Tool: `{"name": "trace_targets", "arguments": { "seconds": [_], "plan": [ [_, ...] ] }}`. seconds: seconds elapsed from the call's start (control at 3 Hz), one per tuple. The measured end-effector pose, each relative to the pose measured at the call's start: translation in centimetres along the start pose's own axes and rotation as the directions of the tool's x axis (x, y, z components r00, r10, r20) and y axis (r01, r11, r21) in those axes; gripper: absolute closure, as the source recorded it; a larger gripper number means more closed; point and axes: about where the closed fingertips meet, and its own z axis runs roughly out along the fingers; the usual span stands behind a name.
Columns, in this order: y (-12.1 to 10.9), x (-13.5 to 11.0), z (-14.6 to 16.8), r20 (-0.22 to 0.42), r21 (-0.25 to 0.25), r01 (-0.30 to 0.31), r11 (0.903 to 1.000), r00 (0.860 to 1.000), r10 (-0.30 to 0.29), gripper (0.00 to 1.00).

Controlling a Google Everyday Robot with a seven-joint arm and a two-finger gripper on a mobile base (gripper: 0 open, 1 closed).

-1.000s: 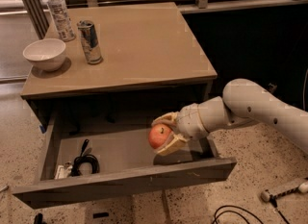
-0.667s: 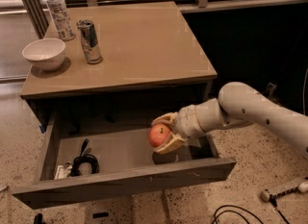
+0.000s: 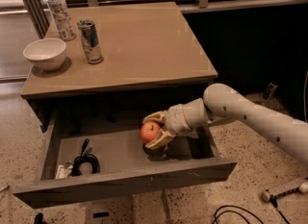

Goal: Place apple into top drawer

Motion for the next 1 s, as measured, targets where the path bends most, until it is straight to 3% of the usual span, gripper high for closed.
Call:
{"name": "trace_targets", "arguments": {
  "seconds": [1.0],
  "plan": [
    [-1.3, 2.2, 4.3, 0.026, -0.046, -0.016, 0.9988, 1.0, 0.018, 1.0]
  ]
}}
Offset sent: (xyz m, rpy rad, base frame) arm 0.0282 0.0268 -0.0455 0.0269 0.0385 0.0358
